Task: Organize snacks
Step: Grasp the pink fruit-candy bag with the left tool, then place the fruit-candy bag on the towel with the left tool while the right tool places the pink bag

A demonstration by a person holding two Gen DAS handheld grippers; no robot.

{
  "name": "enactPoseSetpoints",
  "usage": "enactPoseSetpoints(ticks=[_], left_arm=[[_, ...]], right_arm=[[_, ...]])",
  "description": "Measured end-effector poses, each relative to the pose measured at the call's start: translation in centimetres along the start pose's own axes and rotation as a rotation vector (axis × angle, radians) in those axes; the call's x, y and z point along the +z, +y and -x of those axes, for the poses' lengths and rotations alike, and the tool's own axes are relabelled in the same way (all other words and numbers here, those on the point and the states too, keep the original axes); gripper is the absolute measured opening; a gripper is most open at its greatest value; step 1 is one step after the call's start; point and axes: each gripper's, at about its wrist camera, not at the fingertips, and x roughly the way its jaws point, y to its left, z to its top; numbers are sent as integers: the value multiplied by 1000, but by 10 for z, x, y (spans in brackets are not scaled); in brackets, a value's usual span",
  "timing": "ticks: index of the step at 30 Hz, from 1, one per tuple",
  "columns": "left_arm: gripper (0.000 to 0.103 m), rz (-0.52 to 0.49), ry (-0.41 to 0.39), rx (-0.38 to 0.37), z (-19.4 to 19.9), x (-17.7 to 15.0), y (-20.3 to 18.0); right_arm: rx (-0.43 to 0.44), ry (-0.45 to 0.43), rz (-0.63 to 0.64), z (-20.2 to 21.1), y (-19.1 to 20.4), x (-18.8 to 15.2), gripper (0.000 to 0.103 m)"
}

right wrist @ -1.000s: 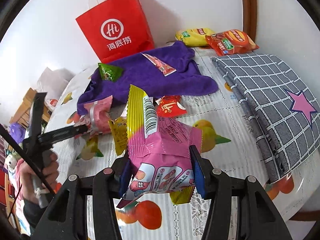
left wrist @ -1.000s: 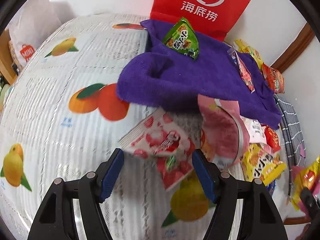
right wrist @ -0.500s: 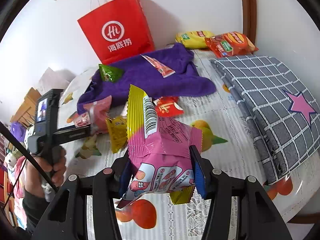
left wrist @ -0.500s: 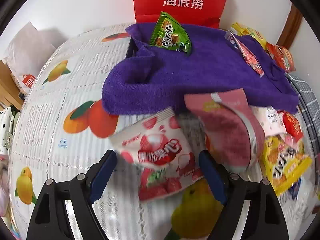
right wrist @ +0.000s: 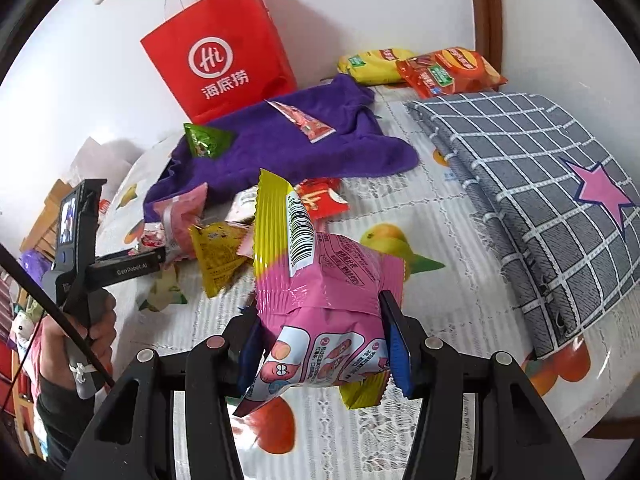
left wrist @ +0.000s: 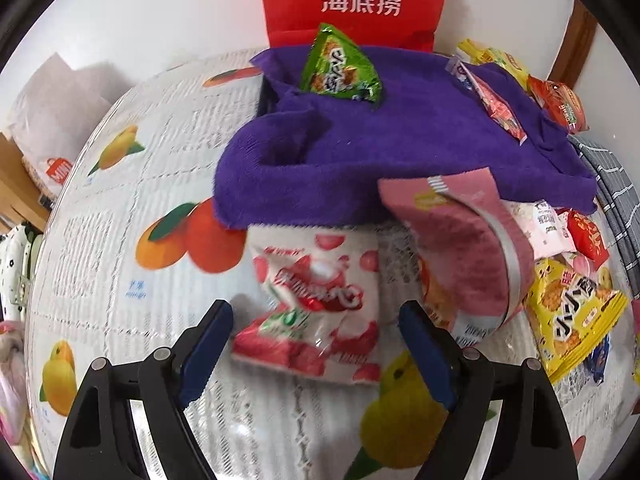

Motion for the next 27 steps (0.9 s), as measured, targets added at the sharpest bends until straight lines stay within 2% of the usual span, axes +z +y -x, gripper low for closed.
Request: enactPoseSetpoints(ticks=[2,4,6,15,27], left_arm=[[73,5,-14,-16,1,0,-1],[59,4,-30,-18,4,-2,-1],[55,2,-22,-29,7,-4,0],[55,72,1,-97,27,-20,22],[55,67,-86,-156,79,-16,24]], right_arm=[[-7,7,-10,-2,-3,-2,52],[-13,13,-14,-4,-5,-4,52],[-12,21,-17,-6,-5,-5,52],[-36,52,-10,-9,-1,-10,52],[-28,-52,19,36,18,6,52]])
